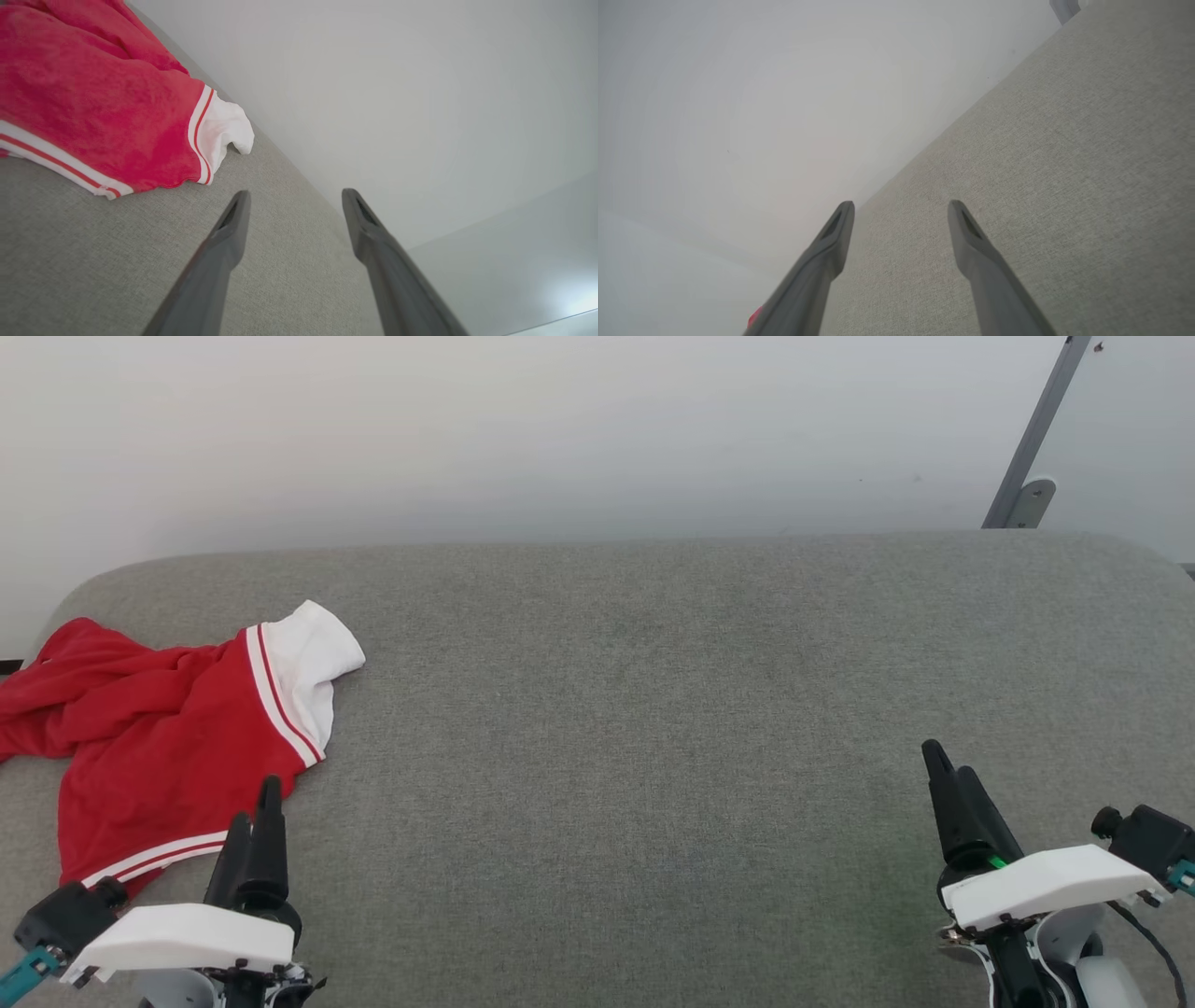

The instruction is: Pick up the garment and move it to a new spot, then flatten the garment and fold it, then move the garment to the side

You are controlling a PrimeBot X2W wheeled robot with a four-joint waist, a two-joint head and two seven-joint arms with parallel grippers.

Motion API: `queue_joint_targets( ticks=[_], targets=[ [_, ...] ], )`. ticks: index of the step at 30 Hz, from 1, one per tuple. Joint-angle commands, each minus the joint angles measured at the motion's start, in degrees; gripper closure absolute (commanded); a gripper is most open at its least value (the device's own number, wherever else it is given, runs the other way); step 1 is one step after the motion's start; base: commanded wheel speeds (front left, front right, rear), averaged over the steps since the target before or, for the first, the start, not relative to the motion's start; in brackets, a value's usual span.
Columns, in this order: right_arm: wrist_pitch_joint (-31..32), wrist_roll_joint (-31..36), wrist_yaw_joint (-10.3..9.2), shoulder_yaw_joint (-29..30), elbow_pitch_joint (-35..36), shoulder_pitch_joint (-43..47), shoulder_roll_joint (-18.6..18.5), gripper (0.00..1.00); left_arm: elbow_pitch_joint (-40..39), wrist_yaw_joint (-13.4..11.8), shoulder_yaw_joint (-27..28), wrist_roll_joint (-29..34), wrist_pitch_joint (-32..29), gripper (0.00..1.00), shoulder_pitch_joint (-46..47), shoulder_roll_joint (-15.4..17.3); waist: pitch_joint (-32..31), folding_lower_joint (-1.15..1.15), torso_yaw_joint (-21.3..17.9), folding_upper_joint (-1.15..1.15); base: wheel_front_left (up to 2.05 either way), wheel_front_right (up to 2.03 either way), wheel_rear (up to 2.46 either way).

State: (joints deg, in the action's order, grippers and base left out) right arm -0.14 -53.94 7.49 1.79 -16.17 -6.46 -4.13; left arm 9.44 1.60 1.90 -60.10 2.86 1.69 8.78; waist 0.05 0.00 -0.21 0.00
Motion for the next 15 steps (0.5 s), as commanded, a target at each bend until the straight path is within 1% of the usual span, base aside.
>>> queue_joint_targets(
  ticks=[1, 15],
  targets=[
    [-0.7, 2.5, 0.00, -0.2, 1.0, -1.5, -0.5, 0.00, -1.1, 0.3, 0.1, 2.3, 0.8, 0.00, -0.1, 0.5, 0.0, 0.00, 0.0, 0.00, 0.00, 0.00, 0.00],
    [-2.4, 12.0, 0.00, -0.7, 1.8, -1.7, -0.8, 0.00, -2.2, 1.4, 0.6, 11.9, 3.2, 0.00, -0.9, 0.4, 0.0, 0.00, -0.2, 0.00, 0.00, 0.00, 0.00]
  ],
)
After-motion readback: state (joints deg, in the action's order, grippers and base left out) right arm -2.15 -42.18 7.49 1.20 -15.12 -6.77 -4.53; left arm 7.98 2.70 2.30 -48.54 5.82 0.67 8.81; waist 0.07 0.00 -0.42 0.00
